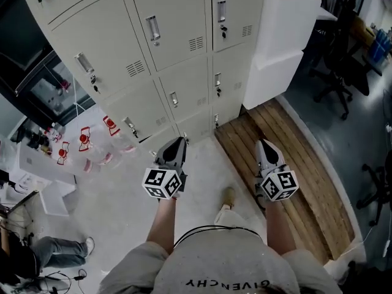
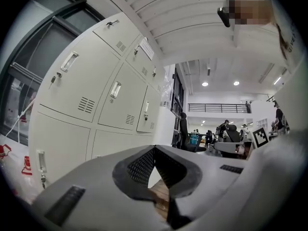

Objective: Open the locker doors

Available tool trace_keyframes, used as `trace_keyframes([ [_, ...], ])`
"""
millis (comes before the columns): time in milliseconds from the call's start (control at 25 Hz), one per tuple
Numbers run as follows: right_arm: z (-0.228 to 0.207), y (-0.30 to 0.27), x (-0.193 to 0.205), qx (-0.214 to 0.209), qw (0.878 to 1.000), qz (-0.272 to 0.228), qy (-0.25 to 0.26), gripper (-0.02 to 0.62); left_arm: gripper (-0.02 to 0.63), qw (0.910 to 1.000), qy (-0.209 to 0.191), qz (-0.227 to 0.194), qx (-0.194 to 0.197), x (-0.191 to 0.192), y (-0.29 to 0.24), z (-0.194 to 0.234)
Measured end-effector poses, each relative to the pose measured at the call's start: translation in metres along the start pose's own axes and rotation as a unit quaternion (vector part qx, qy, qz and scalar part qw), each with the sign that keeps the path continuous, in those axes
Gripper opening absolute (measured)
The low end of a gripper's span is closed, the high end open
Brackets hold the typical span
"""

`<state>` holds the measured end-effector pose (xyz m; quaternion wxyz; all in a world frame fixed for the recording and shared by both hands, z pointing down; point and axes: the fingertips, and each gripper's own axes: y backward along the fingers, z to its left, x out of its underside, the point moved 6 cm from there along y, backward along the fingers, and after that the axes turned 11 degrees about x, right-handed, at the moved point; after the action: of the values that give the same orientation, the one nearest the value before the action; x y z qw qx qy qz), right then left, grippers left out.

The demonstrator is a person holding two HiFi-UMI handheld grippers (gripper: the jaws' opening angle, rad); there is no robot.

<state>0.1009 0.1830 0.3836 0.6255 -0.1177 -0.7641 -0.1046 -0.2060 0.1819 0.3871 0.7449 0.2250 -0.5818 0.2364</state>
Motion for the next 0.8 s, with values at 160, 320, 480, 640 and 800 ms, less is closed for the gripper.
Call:
trace_keyframes([
  [160,-0.024,-0.063,-0.011,-0.028,1.0,0.008,0.005,0.0,-0.002,0.9999,-0.003,-0.007,-0.011,-0.015,-0.05,0.023],
  [320,-0.042,-0.12,-0.02,-0.054,0.998,0.009,0.007,0.0,-0.002,0.9997,-0.007,-0.012,-0.022,-0.024,-0.092,0.046],
  [480,-0.059,-0.165,-0.023,-0.076,0.997,0.014,0.008,0.0,-0.002,0.9992,-0.005,-0.017,-0.035,-0.025,-0.131,0.065],
  [640,-0.078,-0.201,-0.026,-0.089,0.996,0.018,0.013,0.0,-0.002,0.9988,-0.003,-0.025,-0.042,-0.024,-0.167,0.08],
  [800,-0.091,-0.234,-0.028,-0.105,0.994,0.024,0.017,0.0,-0.002,0.9986,-0.003,-0.026,-0.045,-0.024,-0.195,0.09],
])
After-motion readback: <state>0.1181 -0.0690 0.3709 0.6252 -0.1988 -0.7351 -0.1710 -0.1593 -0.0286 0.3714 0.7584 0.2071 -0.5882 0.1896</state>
